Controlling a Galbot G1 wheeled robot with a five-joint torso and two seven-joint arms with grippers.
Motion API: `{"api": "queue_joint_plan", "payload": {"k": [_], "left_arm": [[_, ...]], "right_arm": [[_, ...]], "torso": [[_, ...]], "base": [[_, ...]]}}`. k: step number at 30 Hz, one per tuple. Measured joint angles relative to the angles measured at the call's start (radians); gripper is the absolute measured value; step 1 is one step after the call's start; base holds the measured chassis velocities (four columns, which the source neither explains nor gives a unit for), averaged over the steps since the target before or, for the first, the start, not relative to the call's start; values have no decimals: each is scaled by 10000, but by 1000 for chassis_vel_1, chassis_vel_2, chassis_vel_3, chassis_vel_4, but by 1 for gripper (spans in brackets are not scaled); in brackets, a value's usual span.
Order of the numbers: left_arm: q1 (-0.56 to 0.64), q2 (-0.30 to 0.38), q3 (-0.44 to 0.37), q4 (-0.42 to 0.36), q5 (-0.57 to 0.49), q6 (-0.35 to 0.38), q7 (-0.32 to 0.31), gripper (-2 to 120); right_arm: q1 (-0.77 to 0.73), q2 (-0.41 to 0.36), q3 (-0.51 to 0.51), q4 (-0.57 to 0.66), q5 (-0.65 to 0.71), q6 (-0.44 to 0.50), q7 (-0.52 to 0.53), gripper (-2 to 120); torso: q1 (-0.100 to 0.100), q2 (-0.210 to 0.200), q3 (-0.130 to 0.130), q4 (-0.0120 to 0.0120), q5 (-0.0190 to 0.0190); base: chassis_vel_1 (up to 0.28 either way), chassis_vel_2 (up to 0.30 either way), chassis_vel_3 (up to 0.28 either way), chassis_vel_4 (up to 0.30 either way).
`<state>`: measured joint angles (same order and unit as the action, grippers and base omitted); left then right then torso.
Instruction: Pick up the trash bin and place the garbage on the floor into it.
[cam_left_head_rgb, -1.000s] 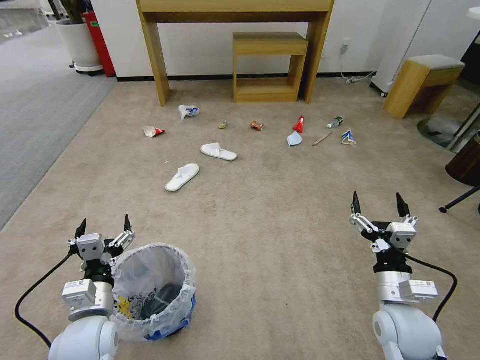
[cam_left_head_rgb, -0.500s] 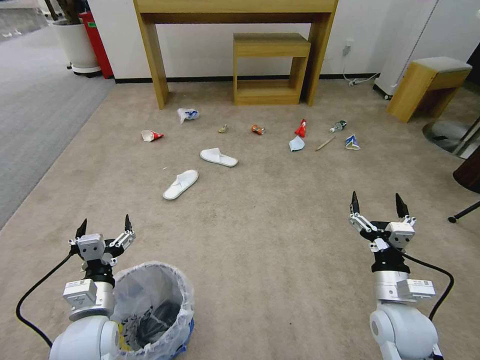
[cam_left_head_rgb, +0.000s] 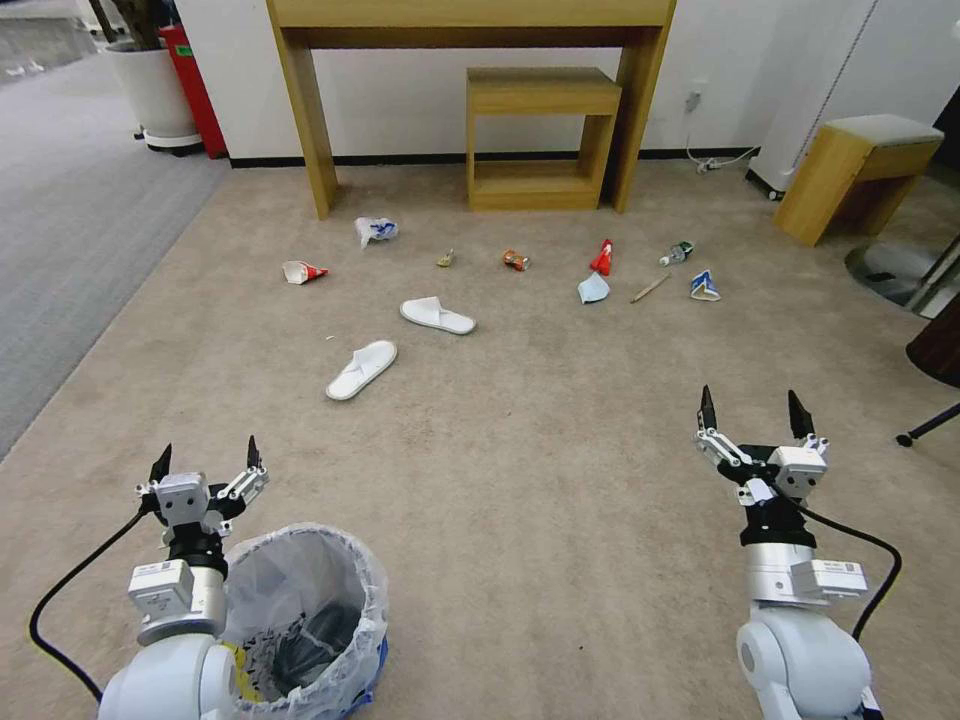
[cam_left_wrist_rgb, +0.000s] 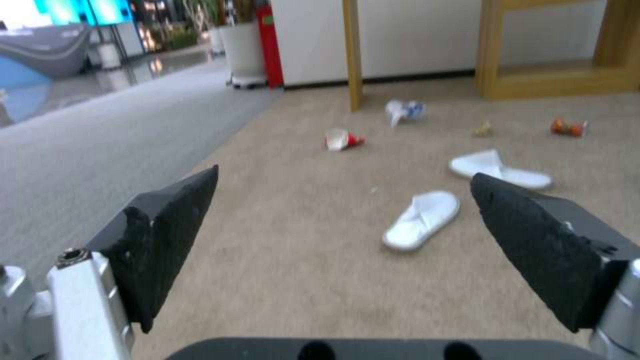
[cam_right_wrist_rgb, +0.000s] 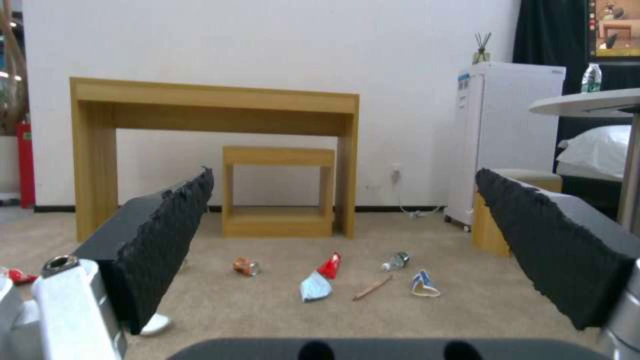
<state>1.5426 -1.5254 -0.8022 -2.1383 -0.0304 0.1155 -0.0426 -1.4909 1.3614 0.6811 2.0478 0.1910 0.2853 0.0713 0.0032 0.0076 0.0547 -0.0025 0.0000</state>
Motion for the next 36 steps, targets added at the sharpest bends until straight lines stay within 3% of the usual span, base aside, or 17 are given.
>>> {"api": "queue_joint_plan", "payload": {"k": [2, 5, 11, 13, 15, 20, 23, 28, 36], "left_arm": [[194, 144, 69, -362, -222, 563, -183, 100], [269, 205, 84, -502, -321, 746, -263, 100], [1229, 926, 309, -1798, -1834, 2726, -1805, 100], [1319, 995, 334, -1881, -1986, 2882, -1930, 100], [1718, 1307, 372, -2159, -2528, 3624, -2435, 100], [2165, 1755, 379, -2350, -3266, 4249, -2861, 100], [2860, 2601, 356, -2532, -4537, 4970, -3495, 100], [3352, 3255, 224, -2740, -5466, 5379, -3930, 100], [3657, 3580, 197, -2672, -5889, 5505, -4145, 100]], "right_arm": [[-47, -69, 56, 37, 105, -11, 12, 100], [-59, -89, 70, 51, 158, -18, 28, 100], [-163, -353, 211, 134, 395, -180, 172, 100], [-167, -367, 217, 141, 406, -188, 180, 100], [-199, -402, 225, 163, 436, -225, 216, 100], [-233, -415, 202, 167, 442, -235, 224, 100], [-290, -437, 171, 125, 443, -235, 227, 100], [-317, -461, 166, 57, 444, -233, 230, 100], [-339, -456, 131, 37, 441, -233, 287, 100]], "torso": [[0, 0, 0, 0, -1], [0, 0, 0, 0, 0], [0, 0, 0, 1, 0], [0, 0, -1, 1, -1], [0, 0, 0, 1, -1], [0, 0, -1, 0, -1], [-1, 1, -1, 0, -2], [-1, 0, -1, 0, -1], [0, 0, 0, 0, -1]], "base": [[0, 0, 0, 0], [0, 0, 0, 0], [0, 0, 0, 0], [0, 0, 0, 0], [0, 0, 0, 0], [0, 0, 0, 0], [0, 0, 0, 0], [0, 0, 0, 0], [0, 0, 0, 0]]}}
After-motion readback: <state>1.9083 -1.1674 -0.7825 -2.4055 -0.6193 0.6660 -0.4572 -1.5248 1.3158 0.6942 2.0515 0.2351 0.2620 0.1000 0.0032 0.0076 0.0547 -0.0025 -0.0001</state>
